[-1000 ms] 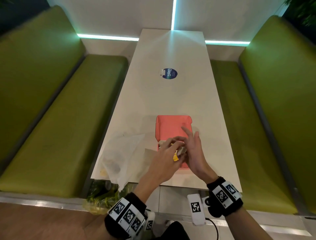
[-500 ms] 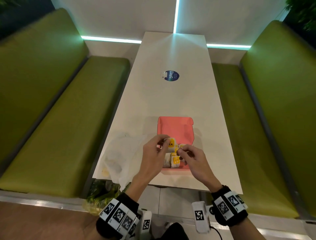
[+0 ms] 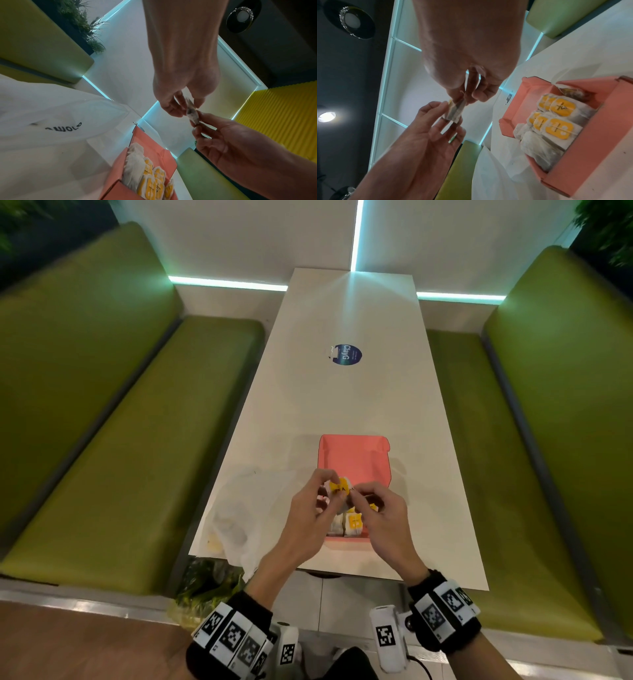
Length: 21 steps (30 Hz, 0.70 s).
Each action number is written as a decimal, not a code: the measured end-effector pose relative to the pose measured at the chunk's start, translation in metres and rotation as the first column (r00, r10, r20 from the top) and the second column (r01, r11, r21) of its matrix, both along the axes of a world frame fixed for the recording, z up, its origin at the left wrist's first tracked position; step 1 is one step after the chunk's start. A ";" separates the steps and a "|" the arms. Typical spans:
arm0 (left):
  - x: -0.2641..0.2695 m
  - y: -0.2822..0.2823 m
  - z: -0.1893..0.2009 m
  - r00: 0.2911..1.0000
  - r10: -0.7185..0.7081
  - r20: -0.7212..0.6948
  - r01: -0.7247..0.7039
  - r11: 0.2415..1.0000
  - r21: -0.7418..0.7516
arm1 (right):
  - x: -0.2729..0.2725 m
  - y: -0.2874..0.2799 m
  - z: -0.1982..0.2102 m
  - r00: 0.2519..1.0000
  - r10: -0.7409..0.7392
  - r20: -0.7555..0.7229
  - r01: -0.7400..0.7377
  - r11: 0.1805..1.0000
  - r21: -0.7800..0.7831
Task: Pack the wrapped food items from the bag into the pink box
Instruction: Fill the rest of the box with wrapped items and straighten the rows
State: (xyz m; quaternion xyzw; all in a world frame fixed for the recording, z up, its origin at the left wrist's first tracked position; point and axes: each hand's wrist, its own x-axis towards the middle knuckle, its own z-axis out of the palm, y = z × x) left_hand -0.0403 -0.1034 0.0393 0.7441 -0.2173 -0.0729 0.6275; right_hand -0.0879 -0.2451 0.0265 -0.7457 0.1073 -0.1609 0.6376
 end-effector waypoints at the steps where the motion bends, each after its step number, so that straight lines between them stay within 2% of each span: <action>1: -0.001 0.001 -0.001 1.000 -0.011 0.003 0.011 1.000 0.004 | 0.000 0.000 0.000 1.000 0.000 -0.004 0.000 1.000 0.010; 6: 0.000 0.009 -0.007 1.000 0.026 0.002 -0.026 1.000 0.008 | -0.002 -0.010 0.002 0.999 0.016 -0.033 -0.017 1.000 -0.020; 10: 0.005 0.017 -0.006 0.997 0.055 -0.061 -0.054 0.999 0.006 | -0.005 -0.021 0.007 0.999 0.033 0.005 -0.032 0.984 -0.173; 14: 0.010 0.021 -0.001 0.992 0.049 -0.114 -0.054 0.998 -0.036 | -0.008 -0.031 0.002 0.992 0.124 0.036 -0.095 0.893 -0.440; 18: 0.012 0.023 0.004 0.983 0.064 -0.169 -0.083 0.991 -0.106 | -0.016 -0.038 -0.011 0.973 0.223 0.052 -0.116 0.676 -0.728; 19: 0.012 0.023 0.005 0.982 0.067 -0.174 -0.088 0.989 -0.116 | -0.017 -0.038 -0.011 0.975 0.218 0.039 -0.120 0.668 -0.734; 21: 0.013 0.024 0.006 0.983 0.067 -0.170 -0.088 0.989 -0.118 | -0.016 -0.036 -0.008 0.981 0.190 0.040 -0.116 0.738 -0.665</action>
